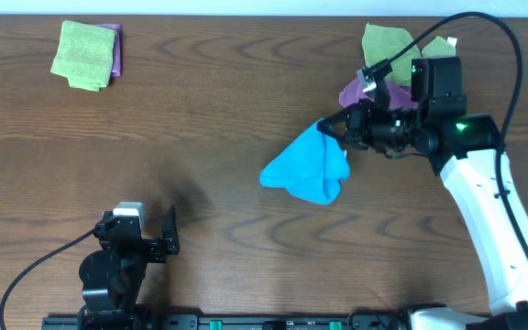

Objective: Fold the cloth
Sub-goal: 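Drag the blue cloth leftward toward the table center with the right gripper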

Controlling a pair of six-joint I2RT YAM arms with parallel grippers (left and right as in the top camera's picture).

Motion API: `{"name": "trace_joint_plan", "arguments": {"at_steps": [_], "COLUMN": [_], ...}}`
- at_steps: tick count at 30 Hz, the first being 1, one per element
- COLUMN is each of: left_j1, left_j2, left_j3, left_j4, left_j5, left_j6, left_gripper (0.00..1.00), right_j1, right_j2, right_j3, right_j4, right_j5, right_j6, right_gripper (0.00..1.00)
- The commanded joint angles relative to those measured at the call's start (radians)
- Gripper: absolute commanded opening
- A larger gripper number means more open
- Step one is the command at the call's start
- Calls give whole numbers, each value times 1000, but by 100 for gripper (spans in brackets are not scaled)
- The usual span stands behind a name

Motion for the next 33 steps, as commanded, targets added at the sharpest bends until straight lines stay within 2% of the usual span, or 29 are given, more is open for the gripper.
{"name": "trace_joint_plan", "arguments": {"at_steps": [1, 6, 9, 15, 18, 20, 22, 25, 26, 27, 28, 30, 33], "left_j1": [-5, -5, -5, -5, -5, -5, -5, -5, -5, -5, -5, -5, -5], "left_j2": [-6, -6, -6, -6, -6, -6, -6, -6, -6, -6, -6, -6, -6], "left_j3": [-20, -20, -20, -20, -20, -20, -20, -20, -20, -20, -20, -20, -20], "left_j4": [-3, -3, -3, -3, -3, -3, -3, -3, -3, -3, -3, -3, -3], "left_j5": [8, 8, 8, 8, 8, 8, 8, 8, 8, 8, 8, 8, 8], "left_j6": [18, 18, 18, 18, 18, 18, 18, 18, 18, 18, 18, 18, 18], "left_gripper": [95, 95, 95, 95, 95, 95, 95, 95, 96, 95, 95, 95, 95], "right_j1": [42, 119, 180, 309, 342, 348, 342, 330, 330, 332, 337, 337, 334], "right_j2": [0, -2, 1, 60, 121, 147, 148, 144, 146, 152, 159, 165, 165], "right_j3": [8, 16, 16, 16, 16, 16, 16, 16, 16, 16, 16, 16, 16], "right_j4": [-19, -14, 76, 582, 885, 1009, 939, 513, 374, 255, 143, 45, -7], "right_j5": [57, 125, 233, 406, 372, 283, 188, 167, 173, 172, 172, 176, 298], "right_j6": [-37, -18, 9, 8, 8, 10, 9, 8, 7, -7, -41, -129, -179], "right_gripper": [1, 1, 1, 1, 1, 1, 1, 1, 17, 62, 89, 99, 99]}}
